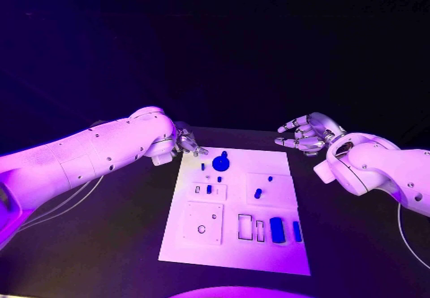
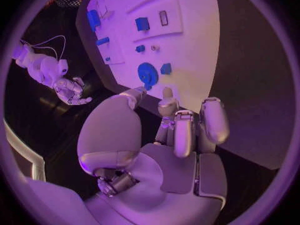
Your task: Assemble the parts on the task board
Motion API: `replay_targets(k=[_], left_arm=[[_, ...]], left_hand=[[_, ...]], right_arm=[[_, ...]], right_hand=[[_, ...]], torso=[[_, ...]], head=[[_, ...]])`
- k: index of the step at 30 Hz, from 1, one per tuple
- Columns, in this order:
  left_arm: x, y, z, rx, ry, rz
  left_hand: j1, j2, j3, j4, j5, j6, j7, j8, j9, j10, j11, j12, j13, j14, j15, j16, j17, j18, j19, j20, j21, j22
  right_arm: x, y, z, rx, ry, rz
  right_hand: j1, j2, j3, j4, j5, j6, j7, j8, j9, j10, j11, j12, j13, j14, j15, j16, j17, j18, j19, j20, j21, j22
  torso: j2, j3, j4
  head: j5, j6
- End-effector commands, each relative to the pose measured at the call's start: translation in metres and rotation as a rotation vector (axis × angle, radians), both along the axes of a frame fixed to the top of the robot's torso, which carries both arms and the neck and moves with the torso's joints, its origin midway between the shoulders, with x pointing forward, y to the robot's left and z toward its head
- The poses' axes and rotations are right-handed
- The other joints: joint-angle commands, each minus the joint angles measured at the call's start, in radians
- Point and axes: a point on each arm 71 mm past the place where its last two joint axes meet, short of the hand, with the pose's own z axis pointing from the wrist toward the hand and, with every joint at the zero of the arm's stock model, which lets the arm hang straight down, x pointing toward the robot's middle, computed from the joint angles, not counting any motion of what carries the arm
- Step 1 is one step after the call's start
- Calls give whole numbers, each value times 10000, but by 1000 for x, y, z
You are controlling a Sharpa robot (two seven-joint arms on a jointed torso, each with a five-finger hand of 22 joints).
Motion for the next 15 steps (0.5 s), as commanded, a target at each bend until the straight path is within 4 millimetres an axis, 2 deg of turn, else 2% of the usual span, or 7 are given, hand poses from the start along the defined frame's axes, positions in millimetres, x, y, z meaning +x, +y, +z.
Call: replay_targets(k=[1,15], left_arm=[[2,-4,-4,174,447,-433],[12,-4,-19,304,938,-210]], left_hand=[[49,15,-89,-5,-16,-21,26,-51,-18,-60,27,-31,-11,922,76,-53,2158,-60,-14,71,-30,-18],[-31,120,-155,0,-24,25,36,-85,-61,-71,42,-9,4,920,96,-52,2160,-58,-24,99,-34,-16]], right_arm=[[0,2,0,-38,-22,164],[0,3,0,-52,-54,71]], right_hand=[[-77,8,59,-23,30,71,-28,42,-8,-43,7,-9,4,680,-38,-44,1160,97,-86,1,-28,3],[-126,0,91,-29,28,42,-25,36,-25,-42,8,-7,-3,679,-38,-51,1150,94,-76,0,-25,12]], torso=[[8,-9,-9],[-9,-1,-7]], head=[[-1,-32],[5,-131]])
